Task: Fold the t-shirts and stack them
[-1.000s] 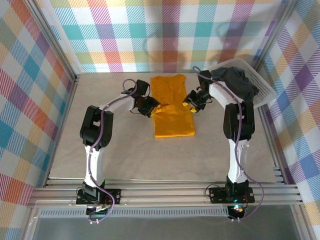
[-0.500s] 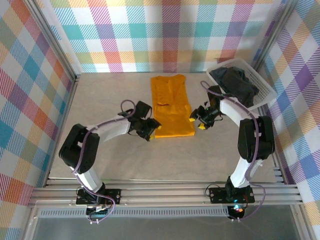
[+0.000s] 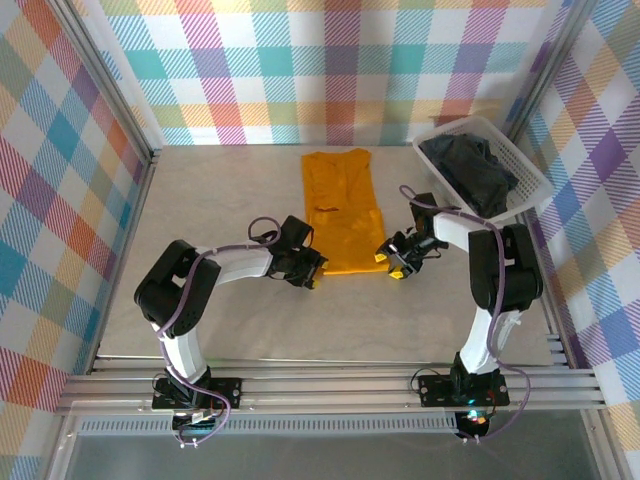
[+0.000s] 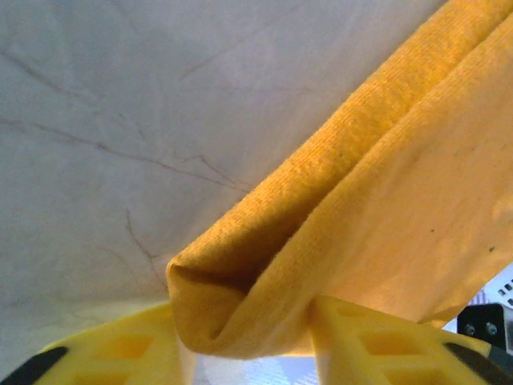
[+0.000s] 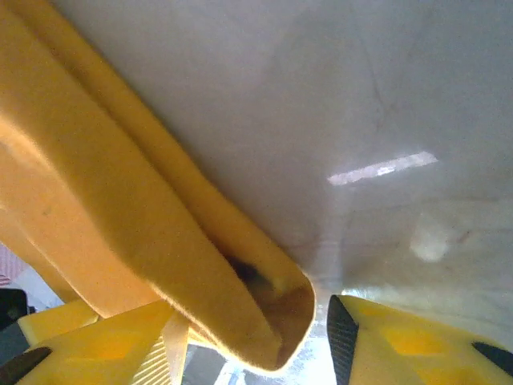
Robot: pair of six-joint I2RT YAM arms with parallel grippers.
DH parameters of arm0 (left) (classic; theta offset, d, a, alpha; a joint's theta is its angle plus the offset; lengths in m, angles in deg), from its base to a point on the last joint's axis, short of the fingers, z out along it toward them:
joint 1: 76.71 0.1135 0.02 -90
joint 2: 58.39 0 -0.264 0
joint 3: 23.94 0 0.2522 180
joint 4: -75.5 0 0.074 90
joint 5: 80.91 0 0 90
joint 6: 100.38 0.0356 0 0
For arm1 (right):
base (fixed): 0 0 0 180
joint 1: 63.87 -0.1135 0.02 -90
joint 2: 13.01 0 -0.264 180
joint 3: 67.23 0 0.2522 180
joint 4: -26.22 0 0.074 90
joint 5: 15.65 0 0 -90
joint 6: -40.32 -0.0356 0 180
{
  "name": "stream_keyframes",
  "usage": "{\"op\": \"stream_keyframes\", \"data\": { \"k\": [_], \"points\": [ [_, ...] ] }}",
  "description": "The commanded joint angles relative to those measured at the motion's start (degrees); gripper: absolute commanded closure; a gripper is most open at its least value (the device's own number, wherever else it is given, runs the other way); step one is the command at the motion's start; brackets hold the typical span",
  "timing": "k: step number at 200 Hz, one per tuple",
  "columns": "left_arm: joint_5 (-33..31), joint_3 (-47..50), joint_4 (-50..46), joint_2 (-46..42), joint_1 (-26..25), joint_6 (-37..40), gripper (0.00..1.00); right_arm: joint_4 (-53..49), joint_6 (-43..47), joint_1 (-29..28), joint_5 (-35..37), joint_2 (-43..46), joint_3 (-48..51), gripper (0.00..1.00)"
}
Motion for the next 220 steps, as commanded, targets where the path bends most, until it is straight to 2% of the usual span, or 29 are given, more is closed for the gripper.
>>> {"op": "stream_keyframes", "data": {
  "k": [1, 17, 35, 47, 64, 77, 116, 132, 150, 182, 220],
  "points": [
    [-4.0, 1.0, 6.5, 2.1, -0.1, -0.6, 0.72, 2.6, -3.6, 0.1, -2.8, -1.9, -0.7, 0.56],
    [-4.0, 2.1, 7.0, 1.6, 0.0, -0.9, 0.85, 4.8, -5.9, 0.0, -3.3, -1.8, 0.3, 0.63],
    [-4.1, 4.3, 7.7, 0.4, -0.1, -2.0, 1.00, 6.3, -6.9, -0.3, -2.9, -0.3, 0.5, 0.80],
    [-4.3, 6.9, 10.0, -0.6, -0.3, -4.0, 1.00, 5.0, -5.7, -0.7, -1.6, 0.7, -0.6, 0.91],
    [-4.8, 10.5, 13.0, -2.2, -0.6, -6.1, 1.00, 1.9, -3.3, -1.4, 0.0, 1.5, -2.6, 1.00],
    [-5.7, 12.8, 14.2, -4.0, -0.8, -8.4, 1.00, -0.6, -1.6, -1.8, 1.2, 2.4, -3.5, 1.00],
    [-7.9, 16.9, 12.4, -11.0, -1.7, -8.4, 1.00, -6.8, 3.3, -3.2, 3.1, 6.9, -2.9, 1.00],
    [-6.2, 17.1, 8.4, -13.9, -2.2, -7.0, 1.00, -8.6, 4.9, -4.1, 1.5, 8.7, -1.0, 1.00],
    [-4.5, 17.4, 3.1, -18.2, -3.5, -1.1, 1.00, -10.5, 6.1, -5.6, 0.0, 11.9, 2.2, 1.00],
    [-4.1, 20.8, -4.2, -30.7, -5.7, 4.7, 1.00, -14.6, 5.6, -7.1, -2.5, 21.2, 7.4, 1.00],
    [-7.3, 26.0, -3.5, -48.9, -7.0, 3.1, 1.00, -21.5, 3.7, -7.3, -3.5, 29.3, 5.0, 1.00]
  ]
}}
